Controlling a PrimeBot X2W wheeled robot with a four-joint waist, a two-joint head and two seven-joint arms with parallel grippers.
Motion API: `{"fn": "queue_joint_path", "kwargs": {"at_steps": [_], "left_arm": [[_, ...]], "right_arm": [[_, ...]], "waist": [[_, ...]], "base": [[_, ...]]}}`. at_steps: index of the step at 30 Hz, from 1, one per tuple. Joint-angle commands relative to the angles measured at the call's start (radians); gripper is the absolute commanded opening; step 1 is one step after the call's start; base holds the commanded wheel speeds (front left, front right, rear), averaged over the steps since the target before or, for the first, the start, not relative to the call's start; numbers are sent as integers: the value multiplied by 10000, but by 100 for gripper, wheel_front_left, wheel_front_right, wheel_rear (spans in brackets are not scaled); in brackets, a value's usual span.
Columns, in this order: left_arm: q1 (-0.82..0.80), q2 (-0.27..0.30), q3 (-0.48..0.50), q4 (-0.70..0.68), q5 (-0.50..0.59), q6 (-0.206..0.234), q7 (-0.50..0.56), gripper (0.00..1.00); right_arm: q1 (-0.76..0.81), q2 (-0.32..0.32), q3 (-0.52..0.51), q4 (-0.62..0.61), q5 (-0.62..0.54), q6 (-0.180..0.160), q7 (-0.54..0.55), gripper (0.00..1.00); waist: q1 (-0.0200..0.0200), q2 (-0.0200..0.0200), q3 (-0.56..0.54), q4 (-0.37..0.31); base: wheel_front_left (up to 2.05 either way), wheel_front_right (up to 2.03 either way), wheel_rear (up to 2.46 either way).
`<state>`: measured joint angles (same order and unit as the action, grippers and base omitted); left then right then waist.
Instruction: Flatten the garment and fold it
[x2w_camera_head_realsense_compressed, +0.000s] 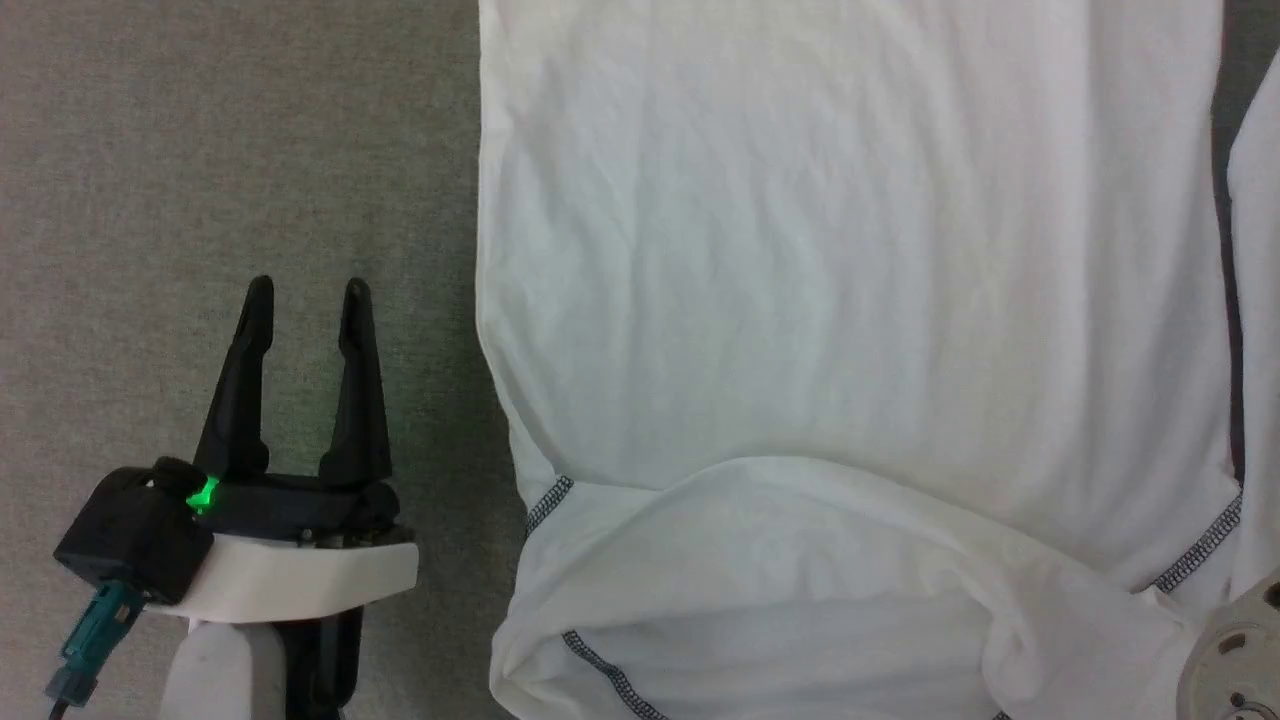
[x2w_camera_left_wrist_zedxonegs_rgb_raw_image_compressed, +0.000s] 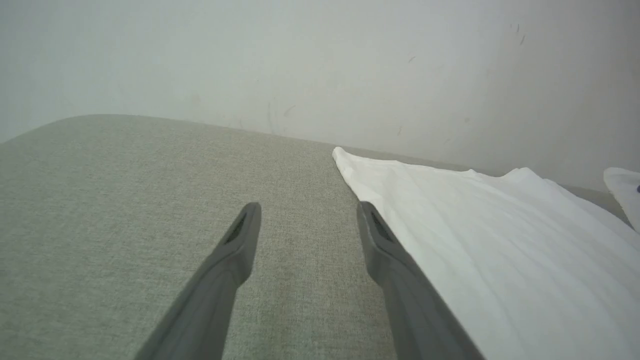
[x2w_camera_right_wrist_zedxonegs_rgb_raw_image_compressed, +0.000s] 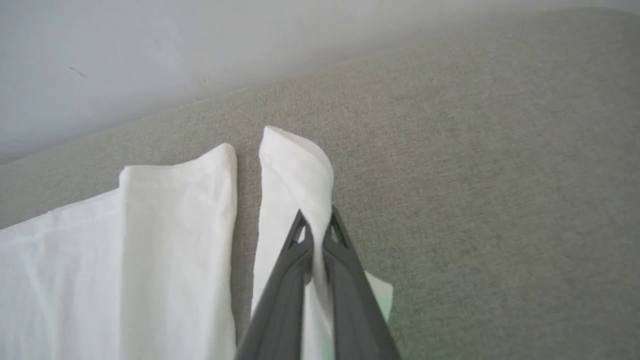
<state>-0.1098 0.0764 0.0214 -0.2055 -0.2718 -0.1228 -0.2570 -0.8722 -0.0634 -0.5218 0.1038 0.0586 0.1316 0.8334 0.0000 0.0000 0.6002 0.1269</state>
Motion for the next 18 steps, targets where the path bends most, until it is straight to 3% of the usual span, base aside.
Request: {"fn": "queue_joint_path", "kwargs": {"at_steps": [1,9,18], "left_arm": [[58,-31,77,35,135,-68,-47,100],[786,-28,301,109,296,-68,-47,100],[1938,-64,407,79,313,92,-46,100]], "right_arm": [[165,-78,-83,-88,187,-9,-240,0],[925,-728,-1020,-168,701,-9,-661,0],[2748,-1794,-3062,-399,862,-9,-591,0]], "waist": [[0,0,-725,-132],[0,0,-2313,-310],[0,0,-3717,-547]], "base": [[0,0,0],[0,0,0],[0,0,0]]}}
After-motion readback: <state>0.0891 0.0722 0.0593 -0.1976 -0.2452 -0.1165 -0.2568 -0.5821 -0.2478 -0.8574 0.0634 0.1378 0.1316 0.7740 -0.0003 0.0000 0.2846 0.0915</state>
